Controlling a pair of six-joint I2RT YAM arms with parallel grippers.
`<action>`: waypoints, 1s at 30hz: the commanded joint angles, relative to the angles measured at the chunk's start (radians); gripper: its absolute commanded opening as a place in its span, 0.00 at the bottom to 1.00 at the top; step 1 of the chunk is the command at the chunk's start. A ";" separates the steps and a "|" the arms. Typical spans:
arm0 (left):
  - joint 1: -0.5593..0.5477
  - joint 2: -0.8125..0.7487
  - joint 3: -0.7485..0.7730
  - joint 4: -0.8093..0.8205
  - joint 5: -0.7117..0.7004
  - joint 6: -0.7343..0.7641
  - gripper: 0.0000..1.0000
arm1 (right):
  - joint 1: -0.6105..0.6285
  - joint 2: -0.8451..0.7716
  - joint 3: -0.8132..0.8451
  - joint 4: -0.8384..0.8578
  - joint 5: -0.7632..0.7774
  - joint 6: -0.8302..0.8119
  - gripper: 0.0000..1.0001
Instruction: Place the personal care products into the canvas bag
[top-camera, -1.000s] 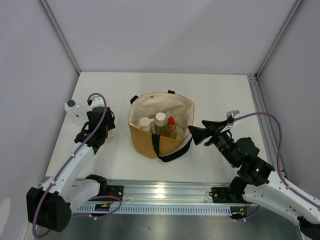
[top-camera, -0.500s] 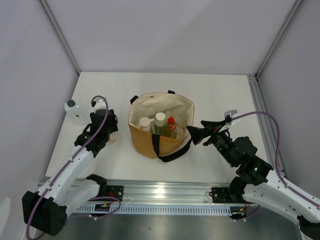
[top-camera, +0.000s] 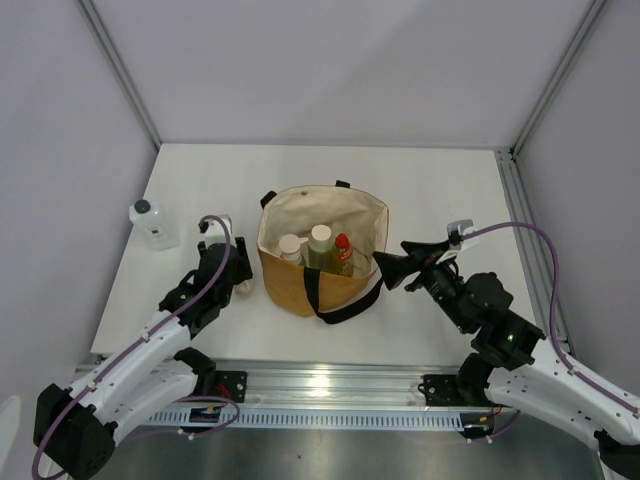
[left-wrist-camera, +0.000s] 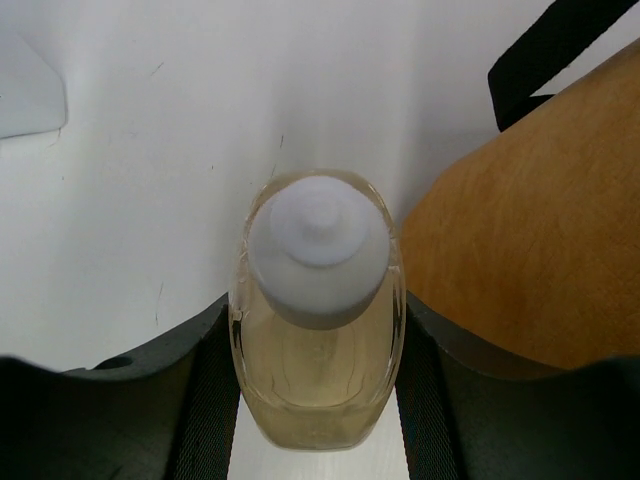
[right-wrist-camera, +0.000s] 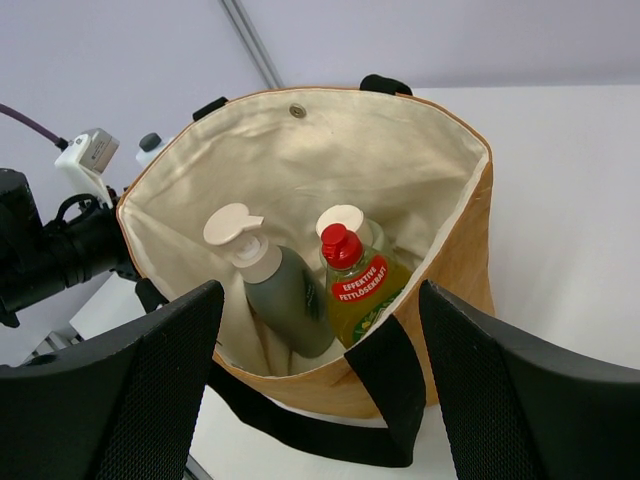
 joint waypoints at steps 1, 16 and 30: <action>-0.029 -0.064 0.024 0.240 -0.102 0.029 0.00 | 0.006 0.004 -0.007 0.029 0.019 0.000 0.83; -0.164 -0.251 0.065 0.236 -0.216 0.125 0.00 | 0.006 0.033 -0.013 0.037 0.025 -0.003 0.83; -0.262 -0.032 0.444 0.146 -0.239 0.234 0.00 | 0.006 0.043 -0.013 0.040 0.035 -0.006 0.83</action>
